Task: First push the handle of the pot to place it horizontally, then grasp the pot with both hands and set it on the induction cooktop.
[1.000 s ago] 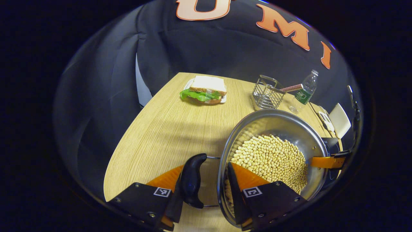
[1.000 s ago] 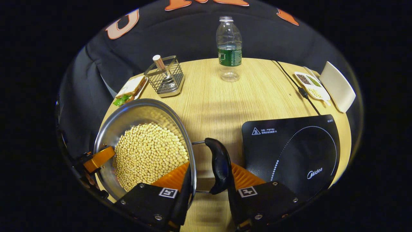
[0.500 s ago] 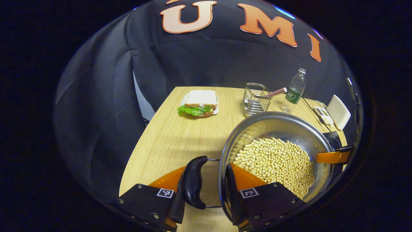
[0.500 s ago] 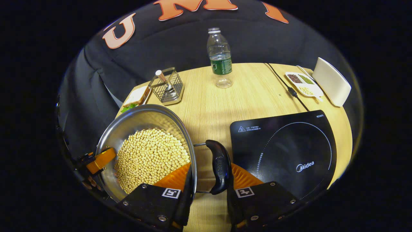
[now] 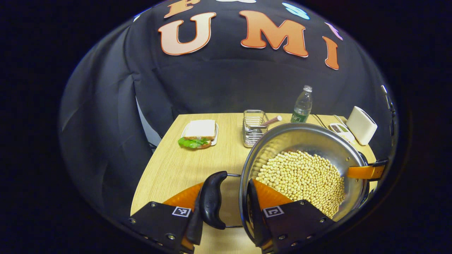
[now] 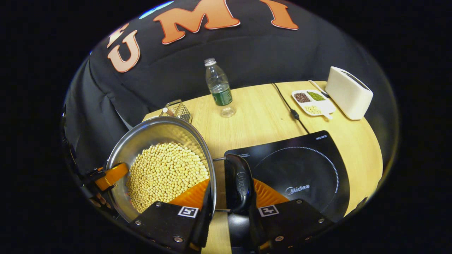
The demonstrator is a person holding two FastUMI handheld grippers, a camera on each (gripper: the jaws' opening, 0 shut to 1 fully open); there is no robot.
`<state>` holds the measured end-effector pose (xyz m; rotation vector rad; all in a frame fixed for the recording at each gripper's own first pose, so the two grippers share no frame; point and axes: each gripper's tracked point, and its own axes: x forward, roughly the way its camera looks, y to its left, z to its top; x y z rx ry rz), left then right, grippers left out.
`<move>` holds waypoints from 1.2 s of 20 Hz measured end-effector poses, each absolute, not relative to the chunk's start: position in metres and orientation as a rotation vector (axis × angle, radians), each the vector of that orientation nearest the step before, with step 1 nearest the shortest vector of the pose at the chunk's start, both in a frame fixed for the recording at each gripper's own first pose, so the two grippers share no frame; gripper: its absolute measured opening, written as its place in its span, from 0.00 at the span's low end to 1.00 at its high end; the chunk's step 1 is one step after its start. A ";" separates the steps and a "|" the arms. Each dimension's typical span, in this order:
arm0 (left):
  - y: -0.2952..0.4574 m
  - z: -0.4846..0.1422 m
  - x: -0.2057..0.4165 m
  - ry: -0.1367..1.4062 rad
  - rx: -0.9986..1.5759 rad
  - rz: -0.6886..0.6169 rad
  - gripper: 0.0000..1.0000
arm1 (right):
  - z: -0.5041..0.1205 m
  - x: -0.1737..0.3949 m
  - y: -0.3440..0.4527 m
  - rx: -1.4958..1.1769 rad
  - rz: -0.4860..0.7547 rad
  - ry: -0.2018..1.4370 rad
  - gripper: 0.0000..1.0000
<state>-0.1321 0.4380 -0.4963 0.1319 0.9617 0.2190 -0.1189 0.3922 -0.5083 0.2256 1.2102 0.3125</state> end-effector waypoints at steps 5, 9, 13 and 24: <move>0.438 -0.496 -0.129 0.936 0.133 0.196 0.58 | -0.494 -0.105 0.348 0.242 0.288 1.172 0.47; 0.438 -0.499 -0.128 0.918 0.133 0.172 0.58 | -0.484 -0.096 0.309 0.255 0.261 1.150 0.47; 0.439 -0.498 -0.125 0.907 0.137 0.144 0.58 | -0.476 -0.094 0.273 0.266 0.226 1.139 0.47; 0.437 -0.504 -0.129 0.913 0.119 0.109 0.58 | -0.485 -0.083 0.201 0.263 0.158 1.143 0.47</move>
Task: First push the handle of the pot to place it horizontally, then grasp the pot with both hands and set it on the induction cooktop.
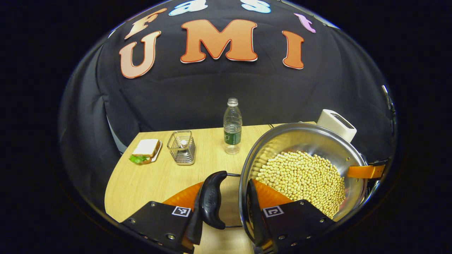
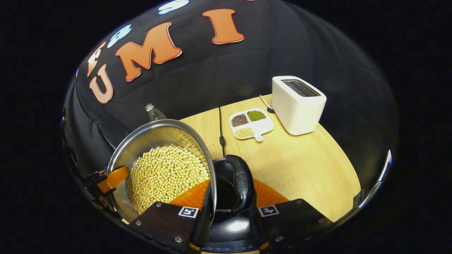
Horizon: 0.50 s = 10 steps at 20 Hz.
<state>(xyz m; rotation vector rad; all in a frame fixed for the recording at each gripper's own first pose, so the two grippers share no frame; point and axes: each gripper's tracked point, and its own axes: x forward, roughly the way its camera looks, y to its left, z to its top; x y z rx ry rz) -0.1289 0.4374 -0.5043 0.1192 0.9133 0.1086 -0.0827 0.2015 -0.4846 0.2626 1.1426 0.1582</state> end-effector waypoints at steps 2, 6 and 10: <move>0.437 -0.504 -0.129 0.921 0.119 0.109 0.59 | -0.498 -0.076 0.196 0.260 0.152 1.151 0.47; 0.439 -0.503 -0.130 0.955 0.108 0.106 0.59 | -0.511 -0.082 0.187 0.250 0.137 1.183 0.47; 0.437 -0.511 -0.130 1.006 0.090 0.109 0.59 | -0.526 -0.088 0.183 0.239 0.125 1.218 0.47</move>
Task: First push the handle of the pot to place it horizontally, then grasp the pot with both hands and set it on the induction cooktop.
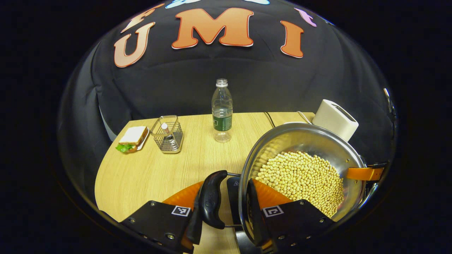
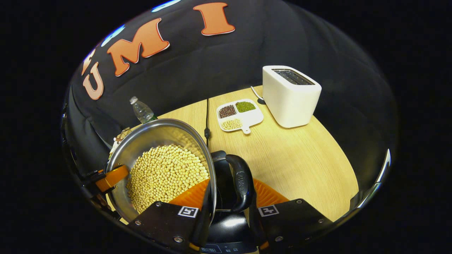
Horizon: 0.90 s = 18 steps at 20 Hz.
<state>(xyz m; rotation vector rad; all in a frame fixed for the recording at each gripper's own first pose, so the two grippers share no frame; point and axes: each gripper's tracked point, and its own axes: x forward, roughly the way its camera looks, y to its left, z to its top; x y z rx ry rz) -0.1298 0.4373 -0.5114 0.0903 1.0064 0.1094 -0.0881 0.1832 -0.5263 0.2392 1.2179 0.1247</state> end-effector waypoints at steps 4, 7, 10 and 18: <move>0.436 -0.521 -0.132 1.054 0.071 0.121 0.59 | -0.536 -0.097 0.183 0.223 0.128 1.246 0.47; 0.435 -0.519 -0.130 1.073 0.069 0.128 0.60 | -0.541 -0.099 0.184 0.222 0.131 1.261 0.47; 0.436 -0.517 -0.130 1.081 0.074 0.126 0.59 | -0.545 -0.101 0.185 0.223 0.129 1.267 0.47; 0.439 -0.518 -0.142 1.083 0.012 0.153 0.59 | -0.543 -0.098 0.181 0.201 0.135 1.239 0.49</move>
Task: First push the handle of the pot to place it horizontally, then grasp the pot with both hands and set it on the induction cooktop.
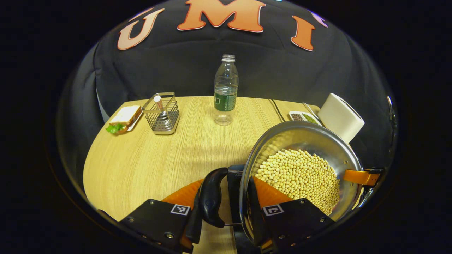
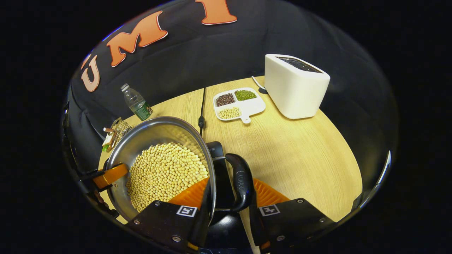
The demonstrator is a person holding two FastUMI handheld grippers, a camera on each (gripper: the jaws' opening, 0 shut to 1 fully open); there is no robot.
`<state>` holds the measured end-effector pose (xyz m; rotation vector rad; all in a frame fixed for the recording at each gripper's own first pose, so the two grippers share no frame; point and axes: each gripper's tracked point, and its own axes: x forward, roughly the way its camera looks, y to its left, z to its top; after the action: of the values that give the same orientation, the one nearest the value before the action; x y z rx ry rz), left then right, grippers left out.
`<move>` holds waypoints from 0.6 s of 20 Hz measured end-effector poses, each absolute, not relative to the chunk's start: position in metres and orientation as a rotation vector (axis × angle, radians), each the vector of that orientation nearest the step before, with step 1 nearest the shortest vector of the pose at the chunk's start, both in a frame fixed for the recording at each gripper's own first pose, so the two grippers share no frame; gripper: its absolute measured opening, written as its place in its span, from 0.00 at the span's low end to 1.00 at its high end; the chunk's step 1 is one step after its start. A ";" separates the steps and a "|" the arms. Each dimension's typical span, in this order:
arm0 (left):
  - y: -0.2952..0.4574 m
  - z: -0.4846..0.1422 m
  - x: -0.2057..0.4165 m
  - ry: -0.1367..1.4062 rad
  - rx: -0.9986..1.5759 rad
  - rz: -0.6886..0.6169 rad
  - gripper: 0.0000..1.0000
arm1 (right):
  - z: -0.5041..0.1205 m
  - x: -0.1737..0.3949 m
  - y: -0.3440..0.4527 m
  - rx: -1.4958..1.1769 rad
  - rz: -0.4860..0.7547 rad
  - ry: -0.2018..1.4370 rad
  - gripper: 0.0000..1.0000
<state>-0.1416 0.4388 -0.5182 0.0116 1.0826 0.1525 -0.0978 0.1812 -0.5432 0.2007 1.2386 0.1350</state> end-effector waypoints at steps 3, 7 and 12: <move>0.435 -0.519 -0.144 1.097 0.014 0.172 0.66 | -0.543 -0.098 0.178 0.179 0.124 1.235 0.57; 0.445 -0.497 -0.145 1.081 0.018 0.212 0.70 | -0.529 -0.086 0.165 0.148 0.103 1.186 0.70; 0.459 -0.441 -0.130 0.972 0.029 0.244 0.84 | -0.470 -0.051 0.163 0.077 0.120 0.986 0.86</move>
<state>-0.1299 0.4588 -0.4413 0.0289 0.9717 0.2441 -0.0511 0.1627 -0.4703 0.0766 0.9861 0.1198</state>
